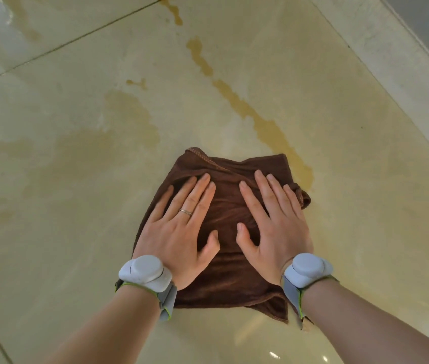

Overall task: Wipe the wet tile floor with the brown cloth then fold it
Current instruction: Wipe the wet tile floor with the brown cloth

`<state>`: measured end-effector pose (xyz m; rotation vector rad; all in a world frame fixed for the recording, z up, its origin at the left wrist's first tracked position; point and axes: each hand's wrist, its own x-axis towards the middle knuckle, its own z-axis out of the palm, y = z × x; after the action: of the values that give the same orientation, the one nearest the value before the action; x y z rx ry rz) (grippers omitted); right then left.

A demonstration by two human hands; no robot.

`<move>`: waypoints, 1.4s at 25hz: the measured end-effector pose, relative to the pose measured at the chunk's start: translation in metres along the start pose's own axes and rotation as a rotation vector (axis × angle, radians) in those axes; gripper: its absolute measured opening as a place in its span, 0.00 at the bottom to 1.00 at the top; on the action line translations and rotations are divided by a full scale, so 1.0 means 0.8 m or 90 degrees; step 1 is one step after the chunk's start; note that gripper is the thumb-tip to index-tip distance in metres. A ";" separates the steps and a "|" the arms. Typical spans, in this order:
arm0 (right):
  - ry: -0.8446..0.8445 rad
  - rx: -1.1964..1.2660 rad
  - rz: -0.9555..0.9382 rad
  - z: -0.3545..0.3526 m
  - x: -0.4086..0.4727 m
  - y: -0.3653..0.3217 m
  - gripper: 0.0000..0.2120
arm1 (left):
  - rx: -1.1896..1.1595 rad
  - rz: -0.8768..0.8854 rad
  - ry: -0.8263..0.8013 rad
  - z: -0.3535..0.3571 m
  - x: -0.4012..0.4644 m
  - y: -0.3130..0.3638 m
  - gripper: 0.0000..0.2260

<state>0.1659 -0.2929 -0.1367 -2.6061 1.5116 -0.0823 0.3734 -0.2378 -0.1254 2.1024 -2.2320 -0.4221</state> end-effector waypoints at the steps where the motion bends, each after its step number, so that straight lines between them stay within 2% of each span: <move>1: -0.001 -0.003 0.000 0.000 0.000 0.000 0.32 | 0.000 0.004 0.002 0.000 0.000 -0.001 0.36; 6: -0.005 -0.016 0.012 0.000 -0.002 -0.001 0.32 | -0.020 0.014 0.021 0.005 -0.001 -0.002 0.36; 10: -0.036 -0.026 0.023 -0.003 -0.001 -0.002 0.33 | -0.018 0.015 -0.002 0.004 0.000 -0.002 0.36; 17: -0.030 -0.014 -0.008 -0.006 0.006 0.005 0.33 | -0.027 0.010 -0.002 0.003 0.004 0.001 0.35; 20: -0.006 -0.017 -0.037 -0.004 0.051 0.038 0.32 | -0.021 -0.014 0.039 0.004 0.044 0.006 0.35; 22: 0.021 -0.020 -0.077 -0.004 0.111 0.074 0.32 | -0.017 -0.060 0.107 0.005 0.093 0.015 0.34; 26: 0.055 -0.040 -0.104 -0.001 0.174 0.112 0.31 | -0.010 -0.098 0.136 0.002 0.160 0.014 0.33; 31: 0.045 -0.021 -0.131 -0.001 0.137 0.104 0.31 | 0.008 -0.123 0.112 0.015 0.106 0.044 0.33; 35: 0.030 -0.002 -0.127 -0.010 0.029 0.097 0.32 | 0.003 -0.126 0.082 0.030 0.020 0.094 0.34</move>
<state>0.1098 -0.3520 -0.1400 -2.7687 1.2604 -0.1626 0.2942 -0.2463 -0.1335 2.2909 -1.9661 -0.2805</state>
